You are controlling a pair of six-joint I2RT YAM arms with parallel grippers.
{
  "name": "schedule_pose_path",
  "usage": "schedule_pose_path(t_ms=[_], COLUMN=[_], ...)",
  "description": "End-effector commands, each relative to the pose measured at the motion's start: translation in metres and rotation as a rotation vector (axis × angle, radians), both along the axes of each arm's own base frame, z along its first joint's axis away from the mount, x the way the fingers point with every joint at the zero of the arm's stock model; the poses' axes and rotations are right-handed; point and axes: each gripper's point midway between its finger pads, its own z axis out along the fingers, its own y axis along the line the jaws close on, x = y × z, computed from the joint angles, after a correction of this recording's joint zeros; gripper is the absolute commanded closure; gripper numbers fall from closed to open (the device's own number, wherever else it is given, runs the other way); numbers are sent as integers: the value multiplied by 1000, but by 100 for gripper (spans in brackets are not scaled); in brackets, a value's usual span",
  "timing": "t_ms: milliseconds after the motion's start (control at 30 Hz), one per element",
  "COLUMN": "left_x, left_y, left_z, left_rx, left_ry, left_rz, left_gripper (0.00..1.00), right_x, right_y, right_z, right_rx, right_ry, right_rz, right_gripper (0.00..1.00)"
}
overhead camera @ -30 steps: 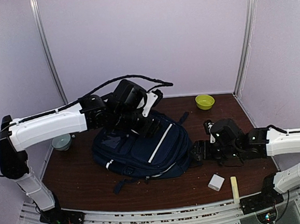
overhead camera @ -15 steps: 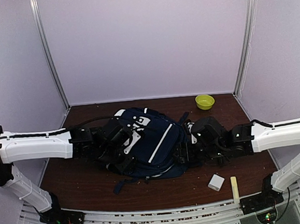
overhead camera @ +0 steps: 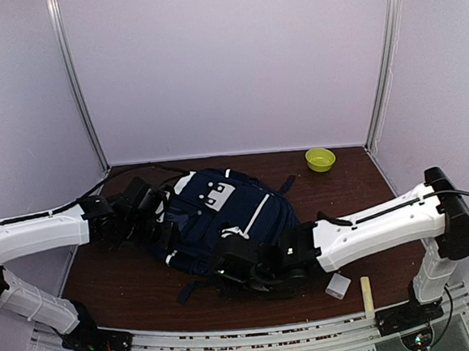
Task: Pack the student bag
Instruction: Pick up the largest pocket of the bag from the student bag.
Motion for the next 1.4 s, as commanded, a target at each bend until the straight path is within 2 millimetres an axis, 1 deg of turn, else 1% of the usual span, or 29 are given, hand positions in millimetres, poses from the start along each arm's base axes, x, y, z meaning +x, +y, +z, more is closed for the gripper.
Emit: schedule_pose_path(t_ms=[0,167,300,433,533,667,733,833,967,1067,1167,1300,1367], left_x=[8,2,-7,-14,-19,-24,-26,-27,-28,-27,-25,-22,-22], left_y=[0,4,6,9,13,16,16,17,16,12,7,0,-2], left_z=[15,14,14,15,14,11,8,5,2,0,-2,-5,-6], left_rx=[-94,-138,-189,-220,-225,-244,-253,-254,-250,-250,-250,-256,-260], left_ry=[-55,-65,-66,-70,-74,-73,-70,-64,-60,-58,-52,-41,-36], left_rz=[43,51,42,30,29,31,31,28,17,3,-6,-20,-26], left_gripper=[50,50,50,50,50,51,51,51,51,51,51,53,53], right_x=[1,-4,-2,8,16,26,33,41,43,46,50,57,60], right_y=[-10,-2,9,16,17,15,14,5,-3,-10,-18,-33,-37], right_z=[-27,-60,-78,-92,-101,-105,-103,-104,-104,-102,-105,-113,-115], right_rx=[-121,-151,-153,-143,-152,-158,-157,-171,-170,-182,-198,-221,-208], right_ry=[31,86,98,113,123,112,96,80,70,53,52,73,78], right_rz=[-72,-69,-61,-76,-92,-119,-136,-176,-204,-233,-276,-339,-359], right_gripper=[32,33,35,41,43,47,49,51,53,53,52,56,61])
